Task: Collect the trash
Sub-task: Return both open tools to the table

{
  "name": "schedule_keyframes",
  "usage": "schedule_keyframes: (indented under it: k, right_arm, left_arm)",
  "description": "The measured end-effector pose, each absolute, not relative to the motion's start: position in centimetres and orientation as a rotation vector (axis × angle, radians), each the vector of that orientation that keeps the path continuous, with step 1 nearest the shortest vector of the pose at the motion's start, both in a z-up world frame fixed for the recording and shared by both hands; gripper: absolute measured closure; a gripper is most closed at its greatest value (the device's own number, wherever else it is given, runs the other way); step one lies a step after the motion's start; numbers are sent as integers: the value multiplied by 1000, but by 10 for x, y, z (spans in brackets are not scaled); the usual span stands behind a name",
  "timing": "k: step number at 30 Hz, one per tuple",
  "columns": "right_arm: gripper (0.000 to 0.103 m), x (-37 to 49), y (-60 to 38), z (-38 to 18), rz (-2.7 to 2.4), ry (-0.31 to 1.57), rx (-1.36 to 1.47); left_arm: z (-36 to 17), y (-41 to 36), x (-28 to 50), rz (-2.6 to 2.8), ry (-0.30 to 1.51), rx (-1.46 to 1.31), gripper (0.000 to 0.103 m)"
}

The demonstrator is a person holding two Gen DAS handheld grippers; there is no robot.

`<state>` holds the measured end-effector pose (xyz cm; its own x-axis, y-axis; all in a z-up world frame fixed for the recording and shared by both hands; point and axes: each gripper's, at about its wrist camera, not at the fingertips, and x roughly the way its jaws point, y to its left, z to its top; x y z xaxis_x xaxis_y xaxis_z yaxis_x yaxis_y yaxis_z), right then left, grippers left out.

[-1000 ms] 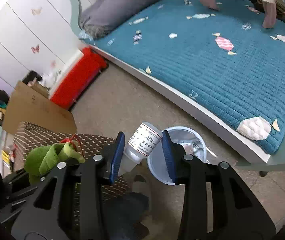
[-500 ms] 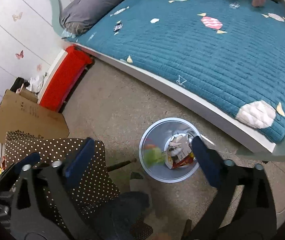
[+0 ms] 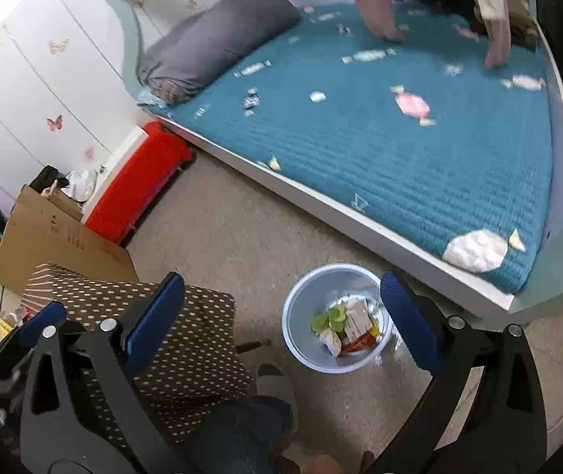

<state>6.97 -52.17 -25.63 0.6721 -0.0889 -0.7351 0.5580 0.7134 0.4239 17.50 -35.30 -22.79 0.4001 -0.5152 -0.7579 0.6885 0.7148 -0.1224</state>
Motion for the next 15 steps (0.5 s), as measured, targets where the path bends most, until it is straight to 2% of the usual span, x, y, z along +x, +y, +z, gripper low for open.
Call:
schedule_keyframes:
  k: [15]
  right_arm:
    - [6,69,-447,-162,-294,619,551]
  left_arm:
    - [-164,-271,130,-799,747,197,11]
